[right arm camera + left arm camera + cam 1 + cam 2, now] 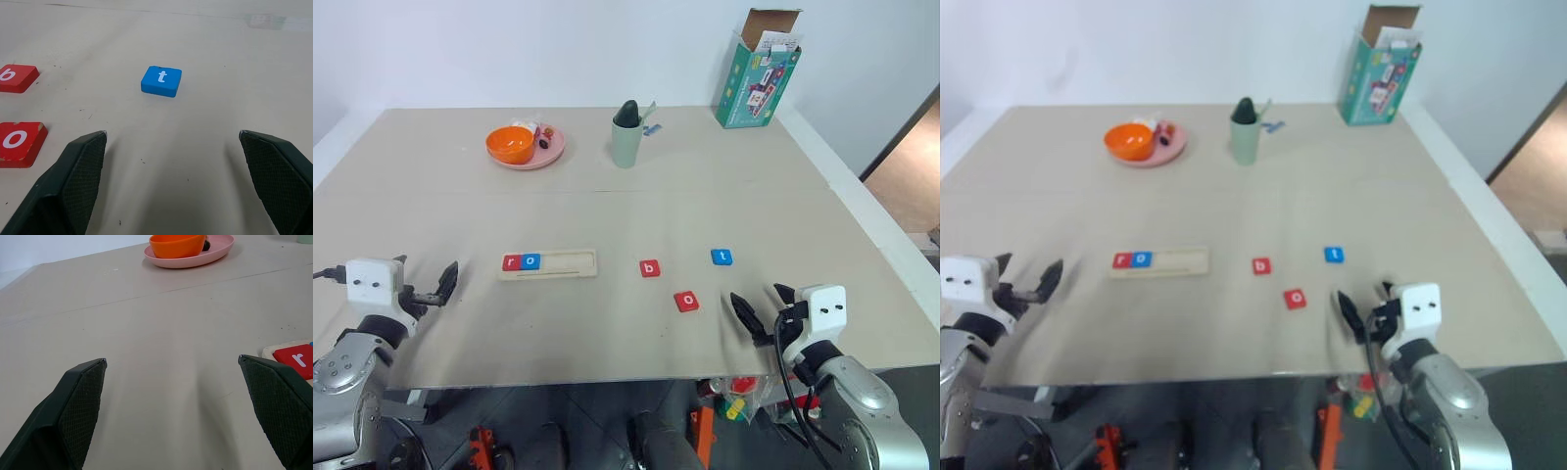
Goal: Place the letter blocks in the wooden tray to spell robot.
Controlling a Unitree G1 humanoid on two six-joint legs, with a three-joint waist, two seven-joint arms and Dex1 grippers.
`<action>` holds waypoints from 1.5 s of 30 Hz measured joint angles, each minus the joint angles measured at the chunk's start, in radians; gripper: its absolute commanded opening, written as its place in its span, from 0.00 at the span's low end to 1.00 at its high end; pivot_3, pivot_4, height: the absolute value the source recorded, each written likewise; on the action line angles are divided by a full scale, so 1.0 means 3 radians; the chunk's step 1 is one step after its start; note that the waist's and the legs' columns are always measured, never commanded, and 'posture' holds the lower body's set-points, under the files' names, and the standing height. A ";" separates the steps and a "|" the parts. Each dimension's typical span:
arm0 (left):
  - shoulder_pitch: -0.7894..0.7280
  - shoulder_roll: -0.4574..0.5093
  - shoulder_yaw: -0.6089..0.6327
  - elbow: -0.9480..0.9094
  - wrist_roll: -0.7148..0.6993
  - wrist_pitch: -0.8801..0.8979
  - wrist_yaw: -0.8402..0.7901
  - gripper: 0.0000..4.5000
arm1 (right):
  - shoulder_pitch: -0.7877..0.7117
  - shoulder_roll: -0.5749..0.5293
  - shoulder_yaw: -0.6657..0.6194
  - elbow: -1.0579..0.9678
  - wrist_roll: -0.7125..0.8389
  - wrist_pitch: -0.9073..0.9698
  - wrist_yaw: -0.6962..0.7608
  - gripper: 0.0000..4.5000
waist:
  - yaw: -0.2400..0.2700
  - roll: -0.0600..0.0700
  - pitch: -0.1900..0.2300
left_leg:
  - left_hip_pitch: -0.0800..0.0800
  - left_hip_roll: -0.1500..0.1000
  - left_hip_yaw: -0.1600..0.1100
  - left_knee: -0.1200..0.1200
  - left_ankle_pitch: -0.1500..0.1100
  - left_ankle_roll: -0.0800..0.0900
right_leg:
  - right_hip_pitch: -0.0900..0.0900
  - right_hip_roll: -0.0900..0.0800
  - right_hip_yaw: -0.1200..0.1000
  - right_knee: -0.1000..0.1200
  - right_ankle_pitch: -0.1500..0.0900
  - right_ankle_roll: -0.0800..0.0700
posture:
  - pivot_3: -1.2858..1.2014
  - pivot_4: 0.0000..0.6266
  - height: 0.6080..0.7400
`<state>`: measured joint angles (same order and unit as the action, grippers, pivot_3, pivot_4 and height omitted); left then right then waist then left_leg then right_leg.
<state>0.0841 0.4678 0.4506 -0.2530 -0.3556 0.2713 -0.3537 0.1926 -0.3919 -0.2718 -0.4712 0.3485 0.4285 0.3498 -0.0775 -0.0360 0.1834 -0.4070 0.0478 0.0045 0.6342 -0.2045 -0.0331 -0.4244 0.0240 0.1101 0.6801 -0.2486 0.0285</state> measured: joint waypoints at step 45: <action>-0.3427 0.0881 -0.2304 0.3288 0.0819 -0.1162 -0.3911 1.00 | -0.2338 -0.0717 0.1554 0.0740 0.0347 0.0060 0.2385 1.00 | 0.0062 -0.0016 0.0013 | -0.0079 -0.0004 -0.0023 0.0013 -0.0021 0.0034 | -0.0062 0.0013 -0.0019 0.0001 0.0011 -0.0007 | 0.52 0.24 1.00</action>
<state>-0.9439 0.7322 -0.2405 0.7335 -0.1100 -0.0774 -1.5271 -0.5090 -0.6069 0.1943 -0.2491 0.4526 0.4464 1.0652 -0.0590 -0.0409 0.1873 -0.4308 0.0466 -0.0024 0.6382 -0.2109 -0.0229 -0.4430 0.0278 0.1043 0.6805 -0.2454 0.0264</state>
